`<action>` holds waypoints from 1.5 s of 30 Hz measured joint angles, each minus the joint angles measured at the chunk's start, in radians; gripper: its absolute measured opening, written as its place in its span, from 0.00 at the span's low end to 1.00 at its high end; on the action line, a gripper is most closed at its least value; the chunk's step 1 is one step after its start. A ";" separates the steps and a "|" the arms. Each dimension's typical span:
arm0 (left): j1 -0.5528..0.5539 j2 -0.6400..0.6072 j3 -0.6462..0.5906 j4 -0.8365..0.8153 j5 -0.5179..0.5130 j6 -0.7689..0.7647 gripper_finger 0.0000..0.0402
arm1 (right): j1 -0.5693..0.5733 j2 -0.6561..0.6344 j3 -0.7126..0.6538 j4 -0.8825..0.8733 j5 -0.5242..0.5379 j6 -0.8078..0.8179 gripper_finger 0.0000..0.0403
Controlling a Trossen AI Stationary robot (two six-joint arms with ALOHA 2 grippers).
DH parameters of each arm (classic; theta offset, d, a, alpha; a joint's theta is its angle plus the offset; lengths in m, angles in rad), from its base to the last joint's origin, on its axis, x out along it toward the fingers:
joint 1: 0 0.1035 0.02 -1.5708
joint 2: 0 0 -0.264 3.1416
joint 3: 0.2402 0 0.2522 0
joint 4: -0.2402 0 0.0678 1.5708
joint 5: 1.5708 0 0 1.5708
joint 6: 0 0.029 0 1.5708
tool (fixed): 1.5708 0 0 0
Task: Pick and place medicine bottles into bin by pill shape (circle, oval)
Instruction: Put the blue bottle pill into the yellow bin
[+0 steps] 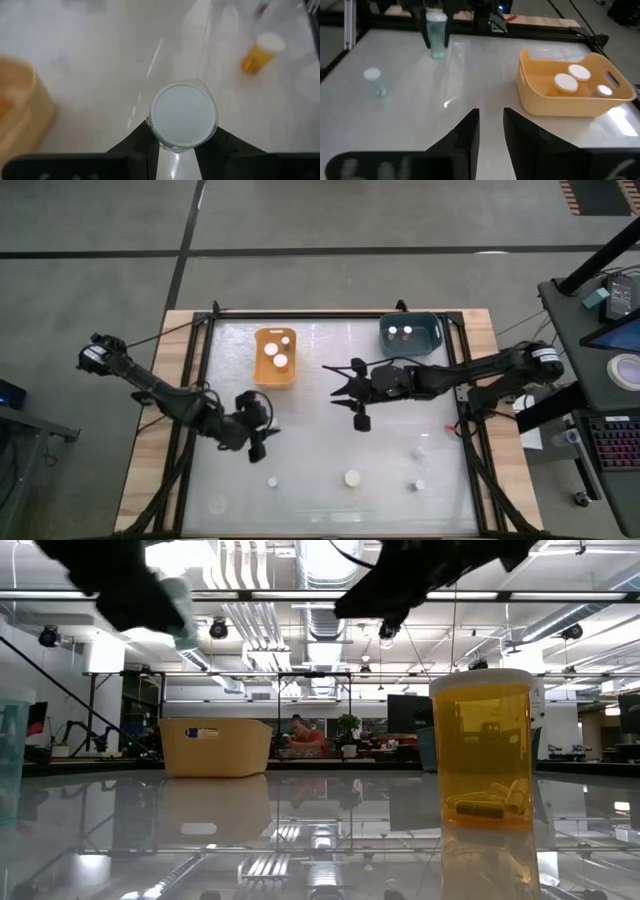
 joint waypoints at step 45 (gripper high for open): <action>0.215 0.266 -0.002 0.717 0.015 0.570 0.20 | 0.013 0.190 0.058 0.323 -0.150 0.006 0.35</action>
